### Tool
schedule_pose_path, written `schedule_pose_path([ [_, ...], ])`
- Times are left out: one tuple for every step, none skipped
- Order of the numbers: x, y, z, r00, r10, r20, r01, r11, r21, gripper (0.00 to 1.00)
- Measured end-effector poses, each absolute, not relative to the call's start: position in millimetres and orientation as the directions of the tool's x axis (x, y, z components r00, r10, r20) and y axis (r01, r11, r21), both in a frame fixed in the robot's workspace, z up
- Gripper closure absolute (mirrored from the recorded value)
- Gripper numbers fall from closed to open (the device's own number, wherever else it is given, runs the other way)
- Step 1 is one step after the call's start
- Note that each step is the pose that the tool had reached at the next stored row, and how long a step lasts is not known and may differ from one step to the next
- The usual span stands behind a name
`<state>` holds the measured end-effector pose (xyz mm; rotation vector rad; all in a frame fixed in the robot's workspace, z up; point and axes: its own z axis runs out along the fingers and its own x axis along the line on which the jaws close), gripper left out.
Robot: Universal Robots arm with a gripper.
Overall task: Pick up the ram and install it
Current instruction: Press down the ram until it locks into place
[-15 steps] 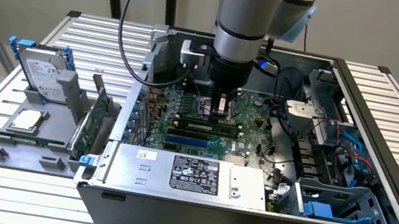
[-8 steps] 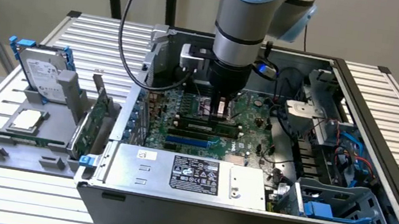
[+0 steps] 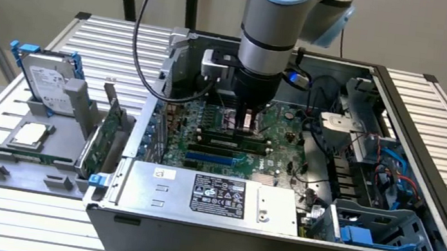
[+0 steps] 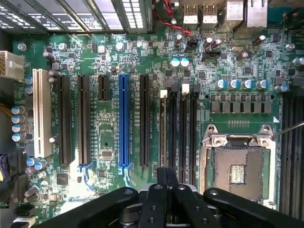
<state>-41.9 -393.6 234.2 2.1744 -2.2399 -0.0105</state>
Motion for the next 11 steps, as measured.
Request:
schedule_pose_path([
  [-41.9, -393.7, 238.9, -0.03, -1.0, 0.01, -0.999, 0.03, 0.019, 1.0],
  [-41.9, -393.7, 243.4, -0.029, -1.0, 0.01, -0.999, 0.03, 0.019, 1.0],
  [-41.8, -393.7, 247.6, -0.029, -1.0, 0.01, -0.999, 0.03, 0.019, 1.0],
  [-41.8, -393.7, 249.9, -0.029, -1.0, 0.01, -0.999, 0.03, 0.02, 1.0],
  [-41.8, -393.7, 250.2, -0.029, -1.0, 0.01, -0.999, 0.029, 0.019, 1.0],
  [-41.8, -393.7, 250.2, -0.029, -1.0, 0.01, -0.999, 0.029, 0.019, 1.0],
  [-41.8, -393.7, 250.2, -0.029, -1.0, 0.01, -0.999, 0.029, 0.019, 1.0],
  [-41.8, -393.7, 250.2, -0.029, -1.0, 0.01, -0.999, 0.029, 0.019, 1.0],
  [-41.9, -393.7, 250.2, -0.029, -1.0, 0.01, -0.999, 0.03, 0.019, 1.0],
  [-41.9, -393.7, 250.2, -0.029, -1.0, 0.01, -0.999, 0.03, 0.019, 1.0],
  [-41.8, -393.7, 250.2, -0.029, -1.0, 0.01, -0.999, 0.029, 0.019, 1.0],
])
